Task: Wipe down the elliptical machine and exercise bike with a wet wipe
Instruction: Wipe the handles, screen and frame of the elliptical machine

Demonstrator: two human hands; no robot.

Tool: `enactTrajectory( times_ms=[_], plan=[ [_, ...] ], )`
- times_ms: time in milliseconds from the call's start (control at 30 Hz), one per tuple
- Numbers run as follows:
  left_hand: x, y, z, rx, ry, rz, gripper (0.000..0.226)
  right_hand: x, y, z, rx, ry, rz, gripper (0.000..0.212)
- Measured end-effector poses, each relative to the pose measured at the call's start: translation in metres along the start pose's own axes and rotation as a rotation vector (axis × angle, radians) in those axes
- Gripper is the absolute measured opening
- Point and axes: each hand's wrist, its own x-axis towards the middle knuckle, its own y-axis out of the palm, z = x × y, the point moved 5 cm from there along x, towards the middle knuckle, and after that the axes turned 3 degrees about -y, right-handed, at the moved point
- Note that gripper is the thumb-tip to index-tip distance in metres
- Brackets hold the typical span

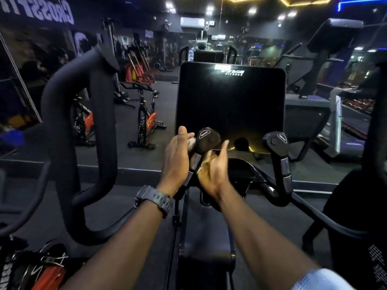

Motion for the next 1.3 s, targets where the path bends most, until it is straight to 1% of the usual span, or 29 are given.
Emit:
enactTrajectory(
  times_ms=[33, 100, 167, 200, 267, 300, 333, 367, 400, 433, 467, 533, 600, 667, 700, 733, 767, 833, 900, 967, 1000, 1067, 1133, 1167, 1200, 1233, 1300],
  plan=[
    [0.001, 0.001, -0.001, 0.002, 0.013, -0.007, 0.084, -0.004, -0.005, -0.017, -0.003, 0.043, 0.029, 0.094],
    [0.005, 0.004, 0.002, -0.005, 0.001, 0.028, 0.087, -0.014, -0.012, -0.048, -0.149, 0.107, 0.125, 0.103],
    [0.007, 0.005, 0.000, 0.011, -0.016, 0.064, 0.097, -0.020, -0.016, -0.054, -0.274, 0.129, 0.175, 0.112],
    [0.009, 0.005, 0.002, 0.006, -0.014, 0.076, 0.101, -0.020, -0.014, -0.047, -0.241, 0.147, 0.159, 0.115],
    [0.011, 0.004, 0.001, -0.005, -0.012, 0.075, 0.099, -0.009, -0.003, -0.020, -0.029, 0.144, 0.150, 0.117],
    [0.011, 0.003, 0.002, -0.005, -0.010, 0.074, 0.095, -0.002, 0.002, -0.004, 0.062, 0.105, 0.132, 0.117],
    [0.010, 0.003, 0.001, -0.021, 0.000, 0.091, 0.091, 0.006, 0.005, 0.011, 0.095, 0.056, 0.098, 0.116],
    [0.009, 0.002, 0.003, -0.034, 0.015, 0.104, 0.088, 0.012, 0.007, 0.020, 0.107, 0.008, 0.105, 0.115],
    [0.009, 0.002, 0.005, -0.042, 0.029, 0.123, 0.086, 0.013, 0.006, 0.019, 0.099, -0.016, 0.121, 0.113],
    [0.008, 0.001, 0.006, -0.041, 0.032, 0.134, 0.087, 0.012, 0.001, 0.007, 0.099, -0.002, 0.150, 0.110],
    [0.008, 0.001, 0.008, -0.038, 0.029, 0.145, 0.089, 0.004, -0.002, -0.012, 0.101, 0.035, 0.176, 0.108],
    [0.009, 0.000, 0.011, -0.037, 0.029, 0.155, 0.091, -0.019, -0.011, -0.056, 0.007, 0.102, 0.211, 0.106],
    [0.010, -0.001, 0.012, -0.030, 0.046, 0.160, 0.091, -0.028, -0.010, -0.070, -0.094, 0.131, 0.153, 0.110],
    [0.013, -0.002, 0.014, -0.044, 0.039, 0.169, 0.092, -0.018, 0.002, -0.041, -0.116, 0.094, 0.061, 0.109],
    [0.013, -0.002, 0.014, -0.062, 0.033, 0.177, 0.093, -0.009, 0.002, -0.019, -0.095, 0.039, -0.003, 0.108],
    [0.013, -0.003, 0.014, -0.071, 0.035, 0.188, 0.094, 0.001, 0.004, 0.002, 0.007, -0.009, -0.002, 0.110],
    [0.012, -0.003, 0.013, -0.078, 0.041, 0.197, 0.094, 0.010, 0.007, 0.018, 0.104, -0.038, 0.034, 0.113],
    [0.012, -0.002, 0.014, -0.092, 0.038, 0.206, 0.094, 0.012, 0.008, 0.022, 0.166, -0.059, 0.035, 0.114],
    [0.013, -0.002, 0.018, -0.117, 0.014, 0.201, 0.097, -0.003, 0.001, -0.012, 0.106, 0.008, -0.025, 0.107],
    [0.016, -0.003, 0.022, -0.144, -0.004, 0.197, 0.096, -0.027, -0.006, -0.051, 0.009, 0.070, -0.064, 0.096],
    [0.016, -0.005, 0.023, -0.138, -0.007, 0.196, 0.095, -0.037, -0.003, -0.059, -0.017, 0.087, -0.071, 0.088],
    [0.017, -0.008, 0.025, -0.140, -0.019, 0.196, 0.093, -0.043, 0.002, -0.059, 0.013, 0.084, -0.088, 0.069],
    [0.017, -0.012, 0.026, -0.137, -0.030, 0.186, 0.092, -0.037, 0.003, -0.043, 0.071, 0.008, -0.101, 0.048],
    [0.016, -0.013, 0.029, -0.137, -0.038, 0.179, 0.091, -0.035, 0.002, -0.034, 0.058, -0.064, -0.124, 0.038],
    [0.015, -0.014, 0.030, -0.140, -0.050, 0.181, 0.092, -0.033, 0.002, -0.026, 0.000, -0.147, -0.174, 0.033],
    [0.014, -0.013, 0.033, -0.143, -0.069, 0.187, 0.092, -0.033, 0.003, -0.020, -0.113, -0.243, -0.258, 0.039],
    [0.010, -0.010, 0.038, -0.164, -0.100, 0.194, 0.086, -0.039, 0.008, -0.017, -0.438, -0.402, -0.413, 0.057]
  ],
)
